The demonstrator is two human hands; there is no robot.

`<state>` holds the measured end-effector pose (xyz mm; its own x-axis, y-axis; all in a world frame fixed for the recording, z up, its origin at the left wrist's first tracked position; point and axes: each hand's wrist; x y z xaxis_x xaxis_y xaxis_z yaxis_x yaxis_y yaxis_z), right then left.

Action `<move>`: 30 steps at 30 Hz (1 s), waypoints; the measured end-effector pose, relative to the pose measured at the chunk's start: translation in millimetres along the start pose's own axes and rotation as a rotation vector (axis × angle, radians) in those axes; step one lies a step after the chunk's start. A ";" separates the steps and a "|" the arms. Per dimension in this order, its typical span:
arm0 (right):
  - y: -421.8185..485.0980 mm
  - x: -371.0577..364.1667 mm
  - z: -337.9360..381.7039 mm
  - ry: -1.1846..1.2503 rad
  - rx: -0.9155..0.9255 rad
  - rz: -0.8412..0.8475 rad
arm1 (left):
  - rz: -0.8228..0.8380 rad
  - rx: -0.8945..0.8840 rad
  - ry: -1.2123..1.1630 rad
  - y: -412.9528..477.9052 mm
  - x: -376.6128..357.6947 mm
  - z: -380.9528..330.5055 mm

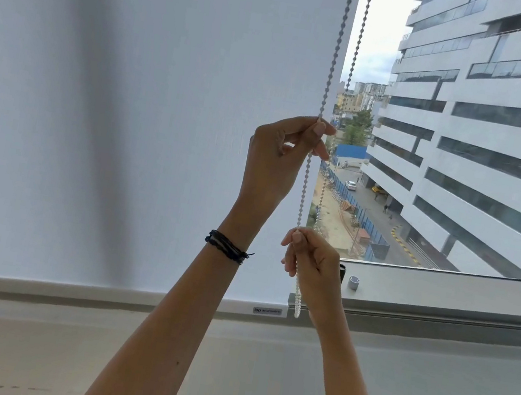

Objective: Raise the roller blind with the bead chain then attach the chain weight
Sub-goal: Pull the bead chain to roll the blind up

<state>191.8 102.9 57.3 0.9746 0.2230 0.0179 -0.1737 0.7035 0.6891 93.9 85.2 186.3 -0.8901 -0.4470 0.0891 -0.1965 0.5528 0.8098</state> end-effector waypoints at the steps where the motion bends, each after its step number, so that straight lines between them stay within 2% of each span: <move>1: -1.5 -1.8 0.7 -0.036 0.010 -0.007 | 0.004 -0.002 0.004 0.1 1.2 0.4; 4: -6.8 -6.5 0.8 -0.132 0.048 -0.044 | -0.001 0.000 -0.029 -2.4 3.2 0.7; 14: -23.0 -7.4 -3.4 -0.196 0.070 -0.073 | 0.031 0.017 -0.051 -19.7 7.4 3.2; 30: -71.9 -10.1 -49.6 -0.247 -0.123 -0.071 | 0.125 0.187 -0.127 -73.5 3.6 46.8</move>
<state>187.5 83.5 -28.3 0.9873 0.0099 0.1587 -0.1047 0.7916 0.6021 85.9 75.9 100.0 -0.9544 -0.2818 0.0991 -0.1437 0.7241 0.6746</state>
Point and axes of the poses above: each hand's wrist, its own y-axis towards the middle knuckle, its own x-axis out of the back of the hand, z = x × y, and after that the axes turned 3 degrees about y, right-handed
